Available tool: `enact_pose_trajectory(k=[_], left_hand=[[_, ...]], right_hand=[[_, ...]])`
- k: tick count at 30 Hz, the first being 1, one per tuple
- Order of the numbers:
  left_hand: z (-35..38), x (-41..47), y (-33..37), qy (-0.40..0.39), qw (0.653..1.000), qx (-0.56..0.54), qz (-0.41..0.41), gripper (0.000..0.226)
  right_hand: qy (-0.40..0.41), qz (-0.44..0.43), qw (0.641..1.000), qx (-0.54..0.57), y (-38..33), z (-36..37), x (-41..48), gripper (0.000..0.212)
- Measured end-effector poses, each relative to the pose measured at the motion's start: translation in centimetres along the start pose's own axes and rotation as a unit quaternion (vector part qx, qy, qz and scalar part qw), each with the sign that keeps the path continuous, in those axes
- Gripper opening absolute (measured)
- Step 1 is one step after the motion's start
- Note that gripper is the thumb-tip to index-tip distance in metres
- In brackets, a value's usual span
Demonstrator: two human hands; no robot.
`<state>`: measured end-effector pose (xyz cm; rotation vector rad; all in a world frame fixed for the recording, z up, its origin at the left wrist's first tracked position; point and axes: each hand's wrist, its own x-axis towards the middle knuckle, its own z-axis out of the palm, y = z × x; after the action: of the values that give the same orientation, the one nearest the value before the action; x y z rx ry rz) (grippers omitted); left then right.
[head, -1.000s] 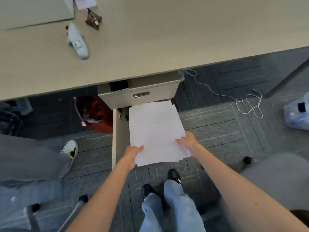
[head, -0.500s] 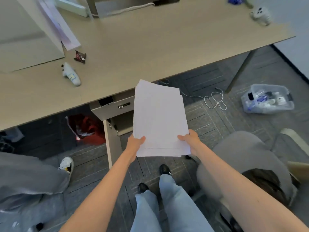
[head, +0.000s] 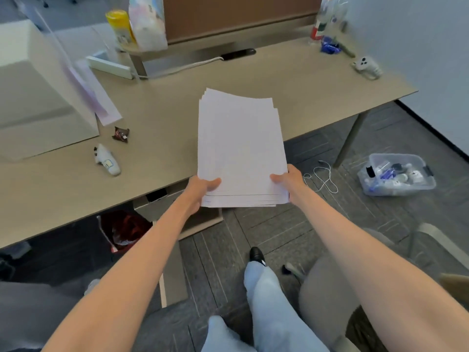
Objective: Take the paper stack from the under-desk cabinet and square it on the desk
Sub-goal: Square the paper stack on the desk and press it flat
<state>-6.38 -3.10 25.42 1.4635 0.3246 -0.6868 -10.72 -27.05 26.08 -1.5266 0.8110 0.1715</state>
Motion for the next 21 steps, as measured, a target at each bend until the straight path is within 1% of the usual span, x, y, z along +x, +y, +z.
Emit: enact_pose_trajectory(k=[3, 7, 12, 13, 16, 17, 18, 21], left_hand=[[0.2, 3.4, 3.9, -0.03, 1.0, 0.009, 0.001, 0.049], [1.4, 9.9, 8.9, -0.01, 1.0, 0.007, 0.0, 0.05], [4.0, 20.1, 13.6, 0.032, 0.999, -0.019, -0.027, 0.049], [4.5, 21.6, 14.1, 0.045, 0.998, -0.026, -0.035, 0.051], [4.7, 26.9, 14.5, 0.075, 0.995, -0.04, -0.059, 0.077], [4.5, 28.7, 14.4, 0.082, 0.993, -0.045, -0.066, 0.081], [4.7, 29.6, 14.8, 0.084, 0.992, -0.053, -0.073, 0.079], [6.1, 30.7, 16.4, 0.102, 0.988, -0.065, -0.09, 0.055]], right_hand=[[-0.007, -0.028, 0.999, -0.02, -3.5, 0.3, 4.0, 0.048], [-0.012, -0.044, 0.999, -0.017, -8.3, 1.1, 12.1, 0.053], [-0.036, -0.046, 0.996, -0.066, -14.3, 1.6, 24.2, 0.05], [-0.043, -0.043, 0.995, -0.08, -15.2, 1.6, 26.3, 0.051], [-0.062, -0.037, 0.991, -0.114, -17.2, 1.9, 31.9, 0.049], [-0.068, -0.037, 0.99, -0.117, -17.7, 2.1, 33.3, 0.047], [-0.071, -0.032, 0.99, -0.12, -18.2, 2.3, 34.4, 0.044], [-0.083, -0.014, 0.986, -0.145, -18.6, 3.0, 37.5, 0.04]])
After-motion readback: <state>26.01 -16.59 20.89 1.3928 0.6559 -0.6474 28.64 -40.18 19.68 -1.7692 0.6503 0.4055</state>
